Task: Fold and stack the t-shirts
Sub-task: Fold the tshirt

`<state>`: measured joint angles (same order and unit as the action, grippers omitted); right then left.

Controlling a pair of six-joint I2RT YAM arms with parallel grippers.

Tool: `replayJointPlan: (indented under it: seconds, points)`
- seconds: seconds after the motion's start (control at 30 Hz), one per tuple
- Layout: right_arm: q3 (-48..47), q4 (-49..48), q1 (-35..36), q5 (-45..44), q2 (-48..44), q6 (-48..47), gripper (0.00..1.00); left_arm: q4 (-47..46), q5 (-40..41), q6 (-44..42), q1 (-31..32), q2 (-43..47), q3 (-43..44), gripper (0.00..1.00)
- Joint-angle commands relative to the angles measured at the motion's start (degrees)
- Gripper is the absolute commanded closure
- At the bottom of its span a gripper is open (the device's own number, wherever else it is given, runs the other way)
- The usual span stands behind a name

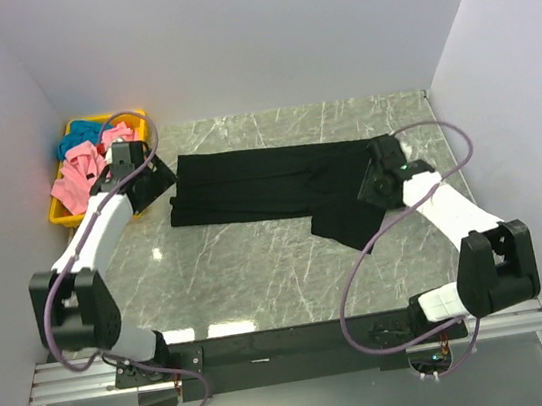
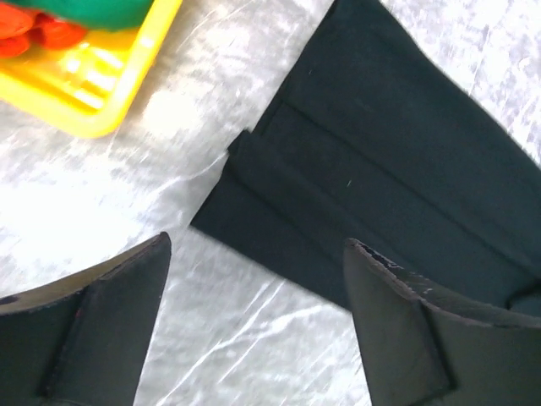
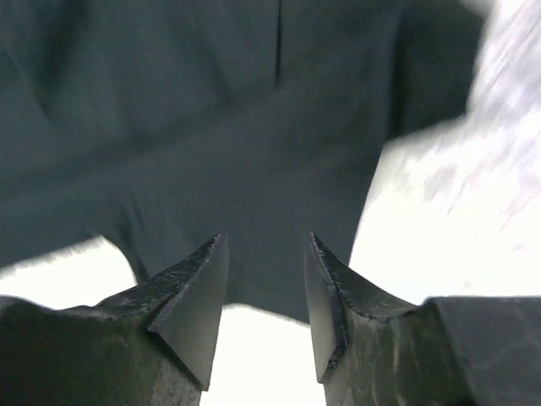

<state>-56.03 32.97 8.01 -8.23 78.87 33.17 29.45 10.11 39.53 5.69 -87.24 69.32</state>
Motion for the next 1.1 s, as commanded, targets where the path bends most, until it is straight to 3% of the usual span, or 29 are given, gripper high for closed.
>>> replayJointPlan:
  seconds: [0.0,0.27,0.57,0.67,0.77,0.87,0.93,1.07]
  points:
    - [4.6,2.5,4.1,-2.8,-2.7,2.0,0.50,1.8,-0.9,-2.7,0.2,4.9,-3.4,0.11]
    - [13.0,1.1,9.9,-3.7,-2.8,6.2,0.47,-3.2,1.4,-4.9,0.2,17.5,-15.9,0.13]
    - [15.3,-2.3,11.1,-0.7,3.3,9.0,0.49,-6.8,3.2,-6.5,0.2,17.6,-20.5,0.15]
    - [16.0,-3.3,11.2,-0.5,4.8,9.4,0.54,-7.0,3.4,-6.7,0.2,17.3,-20.2,0.16]
    - [16.1,-3.5,11.4,-1.2,5.9,9.3,0.66,-7.0,3.5,-6.7,0.2,17.4,-20.3,0.17]
    - [14.2,-2.1,11.5,-3.9,5.4,8.2,0.88,-7.1,3.7,-6.7,0.3,17.6,-20.4,0.17]
    - [10.3,0.1,11.5,-5.6,5.2,7.3,0.97,-7.2,3.7,-6.7,0.2,17.6,-20.5,0.18]
    - [0.6,3.9,11.4,-9.9,7.0,3.9,1.00,-7.0,3.7,-6.7,0.2,16.8,-20.1,0.18]
